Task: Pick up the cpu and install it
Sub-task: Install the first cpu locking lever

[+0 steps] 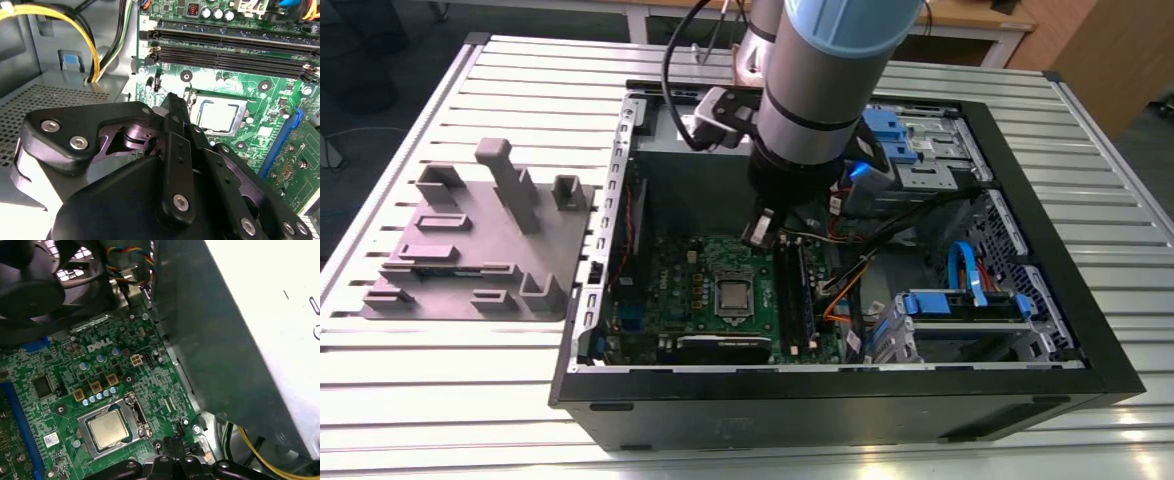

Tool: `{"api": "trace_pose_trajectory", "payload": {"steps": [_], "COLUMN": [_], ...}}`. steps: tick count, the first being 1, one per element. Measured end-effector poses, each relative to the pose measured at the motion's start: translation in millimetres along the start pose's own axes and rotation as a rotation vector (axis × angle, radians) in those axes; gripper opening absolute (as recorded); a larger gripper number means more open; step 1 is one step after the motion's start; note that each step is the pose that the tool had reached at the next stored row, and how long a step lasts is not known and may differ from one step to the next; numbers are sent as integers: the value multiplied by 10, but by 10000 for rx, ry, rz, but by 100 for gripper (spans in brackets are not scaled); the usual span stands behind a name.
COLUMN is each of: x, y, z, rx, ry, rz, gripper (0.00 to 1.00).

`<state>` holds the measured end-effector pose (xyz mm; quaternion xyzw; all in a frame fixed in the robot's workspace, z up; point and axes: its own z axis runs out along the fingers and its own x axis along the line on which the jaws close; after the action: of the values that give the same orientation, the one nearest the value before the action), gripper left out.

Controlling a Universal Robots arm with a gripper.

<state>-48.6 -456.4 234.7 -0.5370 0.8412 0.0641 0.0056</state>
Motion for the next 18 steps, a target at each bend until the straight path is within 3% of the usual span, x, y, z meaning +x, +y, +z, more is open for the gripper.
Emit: {"api": "trace_pose_trajectory", "payload": {"steps": [8, 15, 18], "x": [1, 1, 1], "y": [8, 8, 7], "z": [-26, -27, -27], "rx": [-1, -53, -16], "ry": [18, 111, 105], "rz": [-283, -1268, -1407], "gripper": [10, 10, 10]}}
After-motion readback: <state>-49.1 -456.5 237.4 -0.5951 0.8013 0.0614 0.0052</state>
